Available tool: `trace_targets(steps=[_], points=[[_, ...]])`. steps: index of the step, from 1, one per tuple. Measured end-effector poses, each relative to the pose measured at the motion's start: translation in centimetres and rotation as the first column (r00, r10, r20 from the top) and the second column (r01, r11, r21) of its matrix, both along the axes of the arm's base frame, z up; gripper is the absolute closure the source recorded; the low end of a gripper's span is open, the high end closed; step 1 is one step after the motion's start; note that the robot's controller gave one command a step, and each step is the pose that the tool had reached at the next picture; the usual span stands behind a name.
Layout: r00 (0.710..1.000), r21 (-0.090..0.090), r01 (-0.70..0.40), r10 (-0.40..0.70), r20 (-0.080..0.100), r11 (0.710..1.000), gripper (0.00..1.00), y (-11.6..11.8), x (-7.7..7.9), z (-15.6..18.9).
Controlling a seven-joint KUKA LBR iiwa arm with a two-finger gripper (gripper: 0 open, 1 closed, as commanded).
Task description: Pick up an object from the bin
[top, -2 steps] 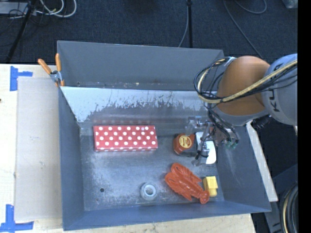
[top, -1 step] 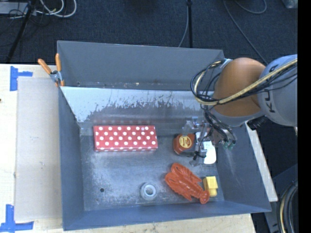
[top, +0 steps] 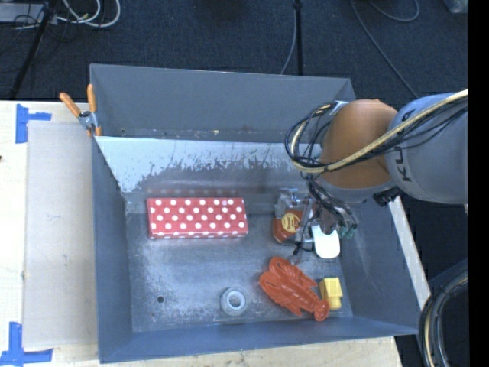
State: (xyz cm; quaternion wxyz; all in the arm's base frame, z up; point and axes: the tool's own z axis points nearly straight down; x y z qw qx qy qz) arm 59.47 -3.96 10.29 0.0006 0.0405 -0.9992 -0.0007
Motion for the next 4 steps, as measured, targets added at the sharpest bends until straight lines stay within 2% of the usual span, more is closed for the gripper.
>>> trace_targets(steps=[1, 2, 3, 4], points=[[0.989, 0.0, 0.145, -0.145, 0.0, 0.989, 0.0, -0.2, 0.4, -1.4], [0.999, 0.001, 0.045, -0.045, 0.005, 0.999, 0.0, -1.3, 0.6, -2.0], [0.954, 0.005, 0.299, -0.299, 0.021, 0.954, 1.0, -1.3, 0.2, -2.6], [0.954, 0.005, 0.299, -0.299, 0.021, 0.954, 1.0, -1.3, 0.2, -2.6]])
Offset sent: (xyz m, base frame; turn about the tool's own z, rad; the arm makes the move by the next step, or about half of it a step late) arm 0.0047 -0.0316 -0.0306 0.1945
